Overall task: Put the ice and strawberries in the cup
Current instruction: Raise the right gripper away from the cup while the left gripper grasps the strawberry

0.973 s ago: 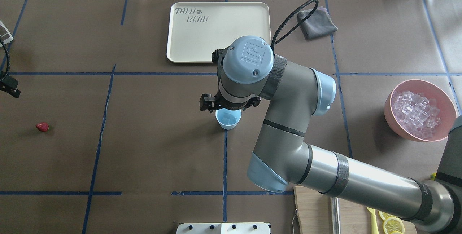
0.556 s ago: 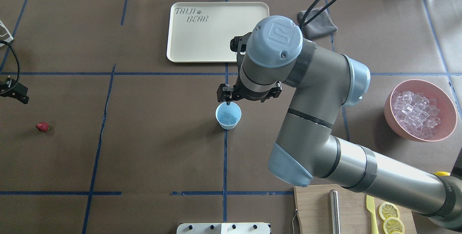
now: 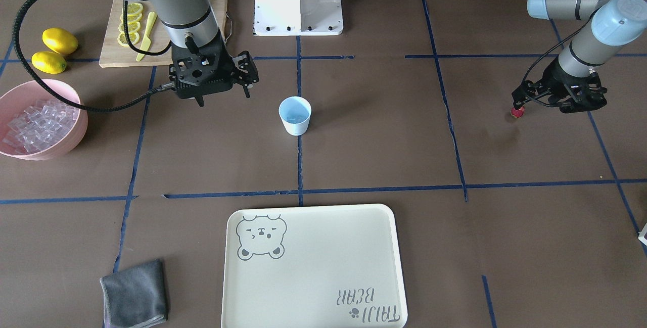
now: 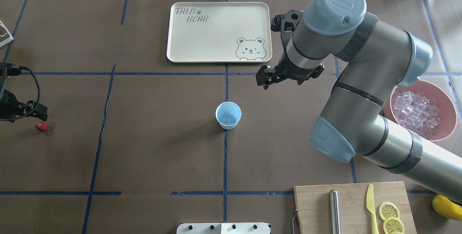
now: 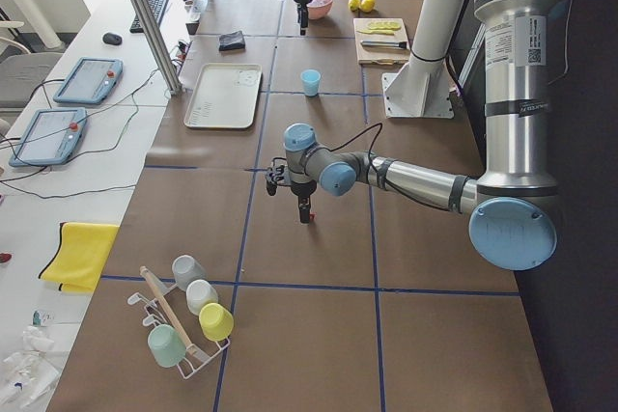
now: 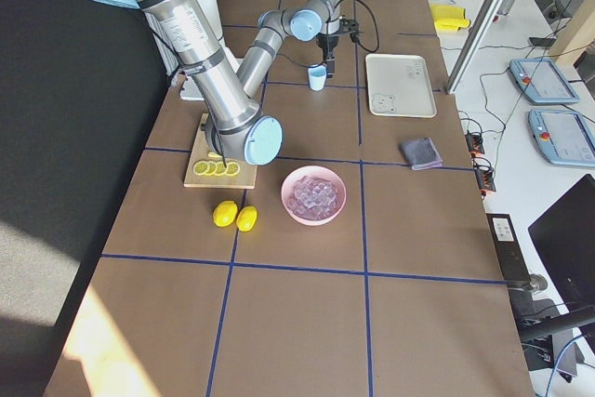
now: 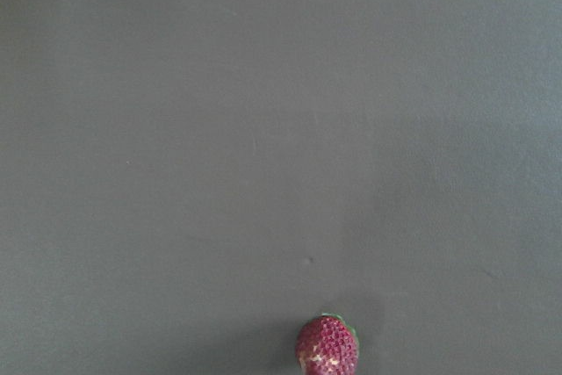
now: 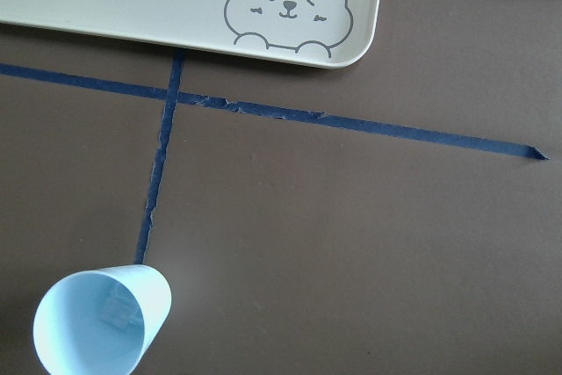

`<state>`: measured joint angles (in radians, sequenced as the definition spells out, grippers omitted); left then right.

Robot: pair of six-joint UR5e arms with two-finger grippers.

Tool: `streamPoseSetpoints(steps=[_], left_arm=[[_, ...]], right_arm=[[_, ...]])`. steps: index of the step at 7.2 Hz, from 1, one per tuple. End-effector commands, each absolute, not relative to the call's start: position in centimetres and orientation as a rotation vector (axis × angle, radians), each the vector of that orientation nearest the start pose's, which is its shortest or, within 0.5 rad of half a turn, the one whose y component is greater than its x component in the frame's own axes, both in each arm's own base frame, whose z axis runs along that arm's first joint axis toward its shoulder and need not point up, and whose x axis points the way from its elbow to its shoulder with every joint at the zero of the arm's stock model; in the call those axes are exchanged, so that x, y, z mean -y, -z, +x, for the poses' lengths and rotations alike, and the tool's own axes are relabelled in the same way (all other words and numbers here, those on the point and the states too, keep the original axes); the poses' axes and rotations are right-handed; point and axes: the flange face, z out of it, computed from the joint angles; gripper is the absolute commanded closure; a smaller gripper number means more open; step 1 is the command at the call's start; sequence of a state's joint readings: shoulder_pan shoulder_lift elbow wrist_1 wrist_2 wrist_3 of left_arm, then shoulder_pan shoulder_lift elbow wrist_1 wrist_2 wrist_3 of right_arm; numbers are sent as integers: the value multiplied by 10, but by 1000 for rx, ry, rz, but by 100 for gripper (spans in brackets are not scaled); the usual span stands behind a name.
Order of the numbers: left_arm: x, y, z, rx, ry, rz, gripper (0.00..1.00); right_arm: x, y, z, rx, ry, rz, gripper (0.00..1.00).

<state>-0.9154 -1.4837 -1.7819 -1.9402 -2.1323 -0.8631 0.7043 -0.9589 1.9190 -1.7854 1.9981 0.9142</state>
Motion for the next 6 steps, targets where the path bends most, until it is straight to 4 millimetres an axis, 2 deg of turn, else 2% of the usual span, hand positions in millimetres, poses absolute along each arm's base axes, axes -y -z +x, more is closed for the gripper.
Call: streamPoseSetpoints(steps=[1,2,4,6], left_arm=[[435,-575,240,-733,57,-18,0],[435,-580,242,-737,55,-16,0],[432,-592,250,-748,51,-17,0],[429,-594,255,-755,57,-23,0]], right_arm=[[466,-197,-376,838,104,136,0],[470,-196,-367,852,118,134,0],[471,-202,-364,846,113,130,0],[472,-201,-362,847,110,132,0]])
